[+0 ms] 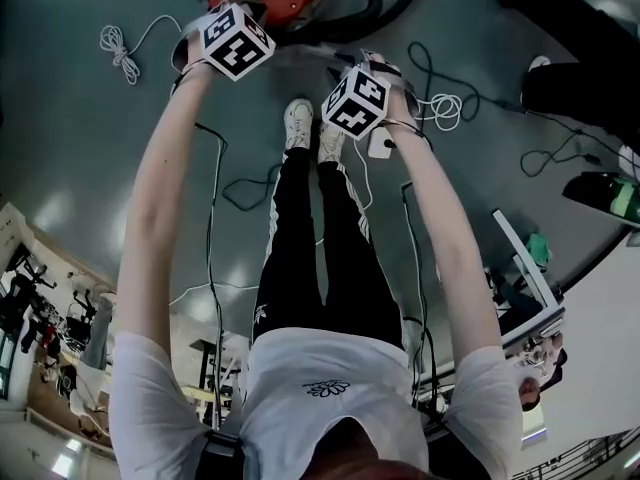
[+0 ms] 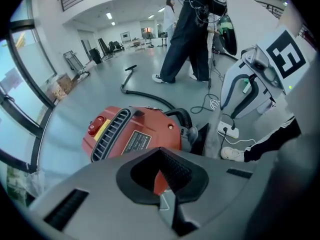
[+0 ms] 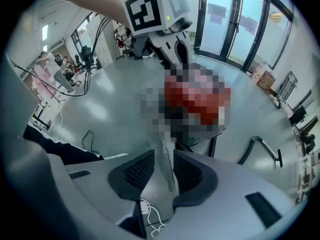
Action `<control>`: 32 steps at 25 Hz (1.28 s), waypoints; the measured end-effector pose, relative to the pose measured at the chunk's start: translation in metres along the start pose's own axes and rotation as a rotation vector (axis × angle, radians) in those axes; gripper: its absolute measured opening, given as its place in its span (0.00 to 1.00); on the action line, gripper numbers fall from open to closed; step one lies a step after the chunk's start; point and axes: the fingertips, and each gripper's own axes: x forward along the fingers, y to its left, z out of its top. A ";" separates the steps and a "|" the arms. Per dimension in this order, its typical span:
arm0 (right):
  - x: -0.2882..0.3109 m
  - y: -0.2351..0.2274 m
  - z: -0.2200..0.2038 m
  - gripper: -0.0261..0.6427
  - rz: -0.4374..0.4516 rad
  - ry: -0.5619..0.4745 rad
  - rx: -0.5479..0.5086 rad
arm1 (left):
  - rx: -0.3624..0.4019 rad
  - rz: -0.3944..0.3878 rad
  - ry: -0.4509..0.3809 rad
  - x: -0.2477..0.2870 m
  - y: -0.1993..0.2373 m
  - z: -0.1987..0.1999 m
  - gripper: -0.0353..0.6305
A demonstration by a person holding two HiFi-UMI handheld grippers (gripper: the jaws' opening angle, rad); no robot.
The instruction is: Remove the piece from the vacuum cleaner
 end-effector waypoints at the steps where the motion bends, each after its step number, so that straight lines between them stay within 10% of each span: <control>1: 0.003 -0.003 0.000 0.19 -0.006 0.006 -0.001 | 0.009 -0.008 0.012 0.002 -0.002 -0.001 0.05; 13: 0.057 -0.012 -0.023 0.08 -0.025 0.221 -0.079 | 0.032 -0.071 0.072 0.002 -0.003 -0.001 0.05; 32: 0.054 0.038 -0.024 0.07 -0.004 0.157 -0.182 | -0.009 0.027 0.073 0.003 -0.004 -0.002 0.05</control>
